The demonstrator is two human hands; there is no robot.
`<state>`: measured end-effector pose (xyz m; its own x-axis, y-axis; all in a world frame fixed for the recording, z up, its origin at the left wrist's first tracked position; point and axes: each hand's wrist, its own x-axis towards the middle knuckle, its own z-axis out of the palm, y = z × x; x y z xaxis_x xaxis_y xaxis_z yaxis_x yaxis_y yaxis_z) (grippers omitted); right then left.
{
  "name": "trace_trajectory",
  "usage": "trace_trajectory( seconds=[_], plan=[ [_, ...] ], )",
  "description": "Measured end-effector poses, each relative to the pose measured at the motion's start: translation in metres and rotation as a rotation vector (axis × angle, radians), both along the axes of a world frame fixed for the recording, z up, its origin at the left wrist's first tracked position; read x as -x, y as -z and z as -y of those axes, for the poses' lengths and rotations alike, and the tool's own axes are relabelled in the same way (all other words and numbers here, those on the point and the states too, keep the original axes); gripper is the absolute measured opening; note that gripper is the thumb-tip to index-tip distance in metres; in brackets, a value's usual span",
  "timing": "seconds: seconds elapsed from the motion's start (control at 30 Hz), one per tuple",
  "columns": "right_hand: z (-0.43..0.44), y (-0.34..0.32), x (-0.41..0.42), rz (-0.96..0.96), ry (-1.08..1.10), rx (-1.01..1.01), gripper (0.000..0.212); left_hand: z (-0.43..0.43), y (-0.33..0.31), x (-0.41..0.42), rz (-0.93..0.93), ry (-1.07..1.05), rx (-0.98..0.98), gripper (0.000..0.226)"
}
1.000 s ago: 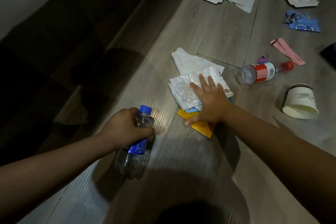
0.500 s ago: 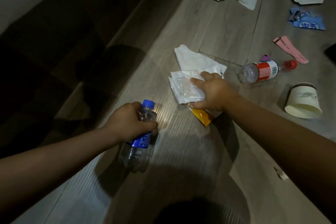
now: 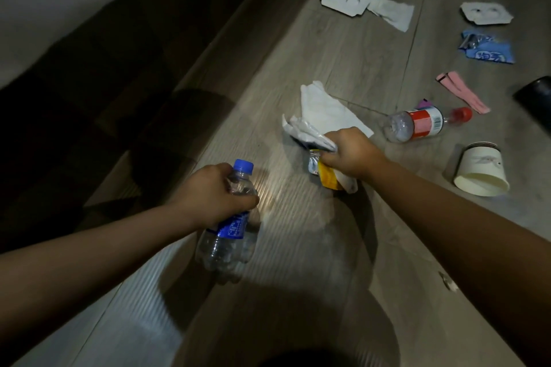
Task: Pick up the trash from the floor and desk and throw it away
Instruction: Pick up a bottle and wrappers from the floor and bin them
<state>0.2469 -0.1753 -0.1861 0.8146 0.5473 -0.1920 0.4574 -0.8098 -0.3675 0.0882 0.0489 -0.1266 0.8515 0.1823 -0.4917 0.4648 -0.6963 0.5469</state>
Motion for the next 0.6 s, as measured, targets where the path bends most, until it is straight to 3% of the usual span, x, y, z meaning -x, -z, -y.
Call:
trace_trajectory(
  seconds=[0.3, 0.6],
  plan=[
    [0.006, -0.032, 0.021, -0.118, 0.190, -0.324, 0.019, -0.005, -0.015, 0.008, 0.053, 0.012, -0.045, 0.045],
    [0.027, -0.108, 0.055, -0.135, 0.298, -0.608, 0.014, 0.003, -0.050, -0.010, 0.150, -0.034, 0.023, 0.039]
  ],
)
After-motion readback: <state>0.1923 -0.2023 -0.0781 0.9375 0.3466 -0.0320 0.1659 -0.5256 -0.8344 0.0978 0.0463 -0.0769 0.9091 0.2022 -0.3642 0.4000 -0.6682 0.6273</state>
